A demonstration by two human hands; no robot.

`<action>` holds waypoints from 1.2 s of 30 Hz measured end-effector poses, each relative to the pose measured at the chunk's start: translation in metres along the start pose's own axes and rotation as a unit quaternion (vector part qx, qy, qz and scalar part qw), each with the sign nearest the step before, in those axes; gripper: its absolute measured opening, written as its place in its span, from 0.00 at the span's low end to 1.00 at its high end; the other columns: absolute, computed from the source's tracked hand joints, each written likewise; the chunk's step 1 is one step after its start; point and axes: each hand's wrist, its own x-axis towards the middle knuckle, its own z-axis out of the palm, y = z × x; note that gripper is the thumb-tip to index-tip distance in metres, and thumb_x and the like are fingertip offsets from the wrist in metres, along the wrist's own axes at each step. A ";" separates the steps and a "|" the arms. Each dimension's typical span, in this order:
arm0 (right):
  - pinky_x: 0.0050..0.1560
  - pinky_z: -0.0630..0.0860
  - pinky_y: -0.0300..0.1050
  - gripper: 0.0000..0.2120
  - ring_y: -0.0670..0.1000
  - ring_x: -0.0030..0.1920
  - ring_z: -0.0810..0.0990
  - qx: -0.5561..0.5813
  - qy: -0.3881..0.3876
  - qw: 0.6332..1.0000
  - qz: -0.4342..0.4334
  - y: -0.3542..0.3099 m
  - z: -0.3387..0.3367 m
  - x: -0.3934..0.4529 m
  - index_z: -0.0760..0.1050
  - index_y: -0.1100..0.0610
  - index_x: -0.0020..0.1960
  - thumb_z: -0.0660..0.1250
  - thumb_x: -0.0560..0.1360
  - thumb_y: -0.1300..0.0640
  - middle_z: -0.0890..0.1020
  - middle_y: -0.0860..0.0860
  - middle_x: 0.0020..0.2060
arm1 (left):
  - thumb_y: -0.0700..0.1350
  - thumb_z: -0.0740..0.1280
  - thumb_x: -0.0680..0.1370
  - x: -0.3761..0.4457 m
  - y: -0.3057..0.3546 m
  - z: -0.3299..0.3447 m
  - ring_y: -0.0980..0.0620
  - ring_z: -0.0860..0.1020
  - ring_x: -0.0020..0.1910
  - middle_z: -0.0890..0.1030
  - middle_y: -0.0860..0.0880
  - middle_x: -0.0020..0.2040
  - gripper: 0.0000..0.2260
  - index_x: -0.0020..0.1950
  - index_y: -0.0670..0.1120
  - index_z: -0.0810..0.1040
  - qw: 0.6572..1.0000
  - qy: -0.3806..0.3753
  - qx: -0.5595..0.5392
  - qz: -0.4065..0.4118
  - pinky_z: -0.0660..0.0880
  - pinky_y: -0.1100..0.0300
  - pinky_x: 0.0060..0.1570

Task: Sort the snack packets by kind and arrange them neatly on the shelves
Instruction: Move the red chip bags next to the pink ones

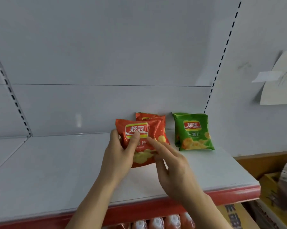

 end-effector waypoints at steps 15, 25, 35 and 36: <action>0.56 0.74 0.52 0.27 0.57 0.59 0.77 -0.233 -0.066 0.945 0.219 0.030 0.020 0.047 0.62 0.47 0.77 0.64 0.80 0.50 0.79 0.52 0.59 | 0.52 0.61 0.85 0.001 -0.020 -0.042 0.65 0.77 0.43 0.76 0.64 0.50 0.13 0.70 0.54 0.66 0.995 0.066 0.058 -0.038 0.70 0.72 0.34; 0.48 0.77 0.36 0.23 0.41 0.52 0.78 0.029 0.076 0.993 0.088 -0.006 0.014 0.029 0.73 0.45 0.71 0.70 0.78 0.57 0.77 0.39 0.54 | 0.55 0.66 0.83 0.015 -0.012 -0.044 0.55 0.82 0.57 0.82 0.60 0.56 0.10 0.64 0.58 0.72 0.998 0.033 -0.011 -0.050 0.79 0.57 0.53; 0.48 0.75 0.34 0.19 0.42 0.56 0.77 0.050 -0.007 0.995 0.081 -0.022 0.032 0.027 0.70 0.44 0.74 0.60 0.83 0.49 0.76 0.36 0.56 | 0.66 0.73 0.68 0.013 -0.004 -0.036 0.52 0.86 0.54 0.83 0.58 0.59 0.32 0.70 0.60 0.68 0.991 -0.055 -0.092 -0.079 0.83 0.48 0.58; 0.51 0.76 0.34 0.20 0.41 0.58 0.77 0.073 0.004 0.992 0.108 -0.017 0.029 0.030 0.70 0.44 0.74 0.59 0.83 0.48 0.77 0.35 0.57 | 0.64 0.73 0.70 0.014 -0.004 -0.037 0.52 0.86 0.54 0.83 0.58 0.59 0.30 0.69 0.60 0.68 0.993 -0.046 -0.084 -0.074 0.83 0.50 0.56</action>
